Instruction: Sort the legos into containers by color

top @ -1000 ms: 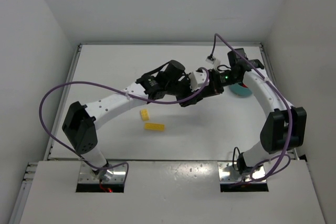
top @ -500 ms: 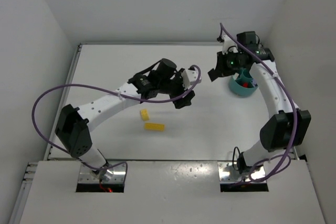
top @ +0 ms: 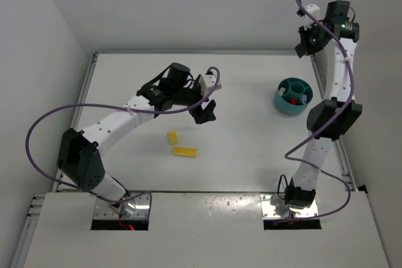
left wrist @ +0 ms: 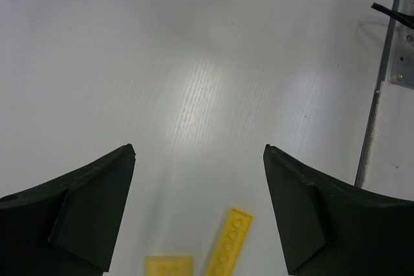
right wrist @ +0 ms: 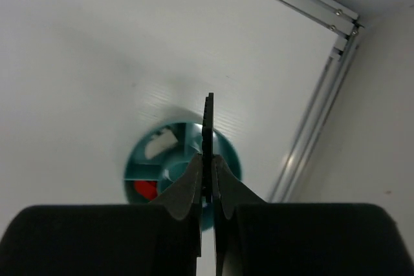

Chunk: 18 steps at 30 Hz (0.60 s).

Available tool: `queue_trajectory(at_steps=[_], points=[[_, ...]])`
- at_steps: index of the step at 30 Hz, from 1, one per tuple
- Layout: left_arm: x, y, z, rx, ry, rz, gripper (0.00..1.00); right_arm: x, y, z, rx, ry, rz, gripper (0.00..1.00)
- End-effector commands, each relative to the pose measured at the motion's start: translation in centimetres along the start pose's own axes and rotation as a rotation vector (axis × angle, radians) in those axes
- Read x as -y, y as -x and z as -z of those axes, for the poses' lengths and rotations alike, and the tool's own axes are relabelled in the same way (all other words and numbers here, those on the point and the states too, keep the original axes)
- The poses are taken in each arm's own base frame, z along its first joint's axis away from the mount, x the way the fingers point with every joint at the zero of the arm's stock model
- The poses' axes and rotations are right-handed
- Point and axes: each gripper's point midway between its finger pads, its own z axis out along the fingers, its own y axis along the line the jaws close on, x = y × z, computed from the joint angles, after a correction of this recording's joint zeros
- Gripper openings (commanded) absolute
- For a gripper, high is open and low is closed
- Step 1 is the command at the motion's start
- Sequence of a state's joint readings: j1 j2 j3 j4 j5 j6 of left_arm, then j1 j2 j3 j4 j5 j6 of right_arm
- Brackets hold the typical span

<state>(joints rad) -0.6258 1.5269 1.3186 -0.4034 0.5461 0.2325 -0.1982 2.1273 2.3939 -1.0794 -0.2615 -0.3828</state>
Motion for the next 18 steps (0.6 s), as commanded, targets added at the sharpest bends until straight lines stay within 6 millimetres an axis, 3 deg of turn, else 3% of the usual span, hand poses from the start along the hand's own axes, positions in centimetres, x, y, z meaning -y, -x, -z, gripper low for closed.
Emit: queue_trajectory(at_steps=[1, 6, 10, 13, 18], points=[[0.0, 1.0, 1.4, 0.052, -0.030, -0.031, 0.87, 1.9, -2.8, 0.6, -0.091, 0.016, 0.140, 0.00], [-0.3, -0.1, 1.1, 0.035, -0.056, -0.009, 0.87, 3.8, -6.5, 0.5, -0.140, 0.066, 0.128, 0.00], [-0.4, -0.8, 0.6, 0.024, -0.075, 0.010, 0.87, 4.3, -8.0, 0.2, -0.133, 0.117, 0.130, 0.00], [-0.2, -0.6, 0.4, 0.031, -0.097, 0.011, 0.87, 4.2, -9.6, -0.9, -0.167, 0.163, 0.136, 0.00], [-0.2, -0.6, 0.4, 0.031, -0.097, 0.011, 0.87, 3.6, -10.5, -2.4, -0.171, 0.217, 0.140, 0.00]])
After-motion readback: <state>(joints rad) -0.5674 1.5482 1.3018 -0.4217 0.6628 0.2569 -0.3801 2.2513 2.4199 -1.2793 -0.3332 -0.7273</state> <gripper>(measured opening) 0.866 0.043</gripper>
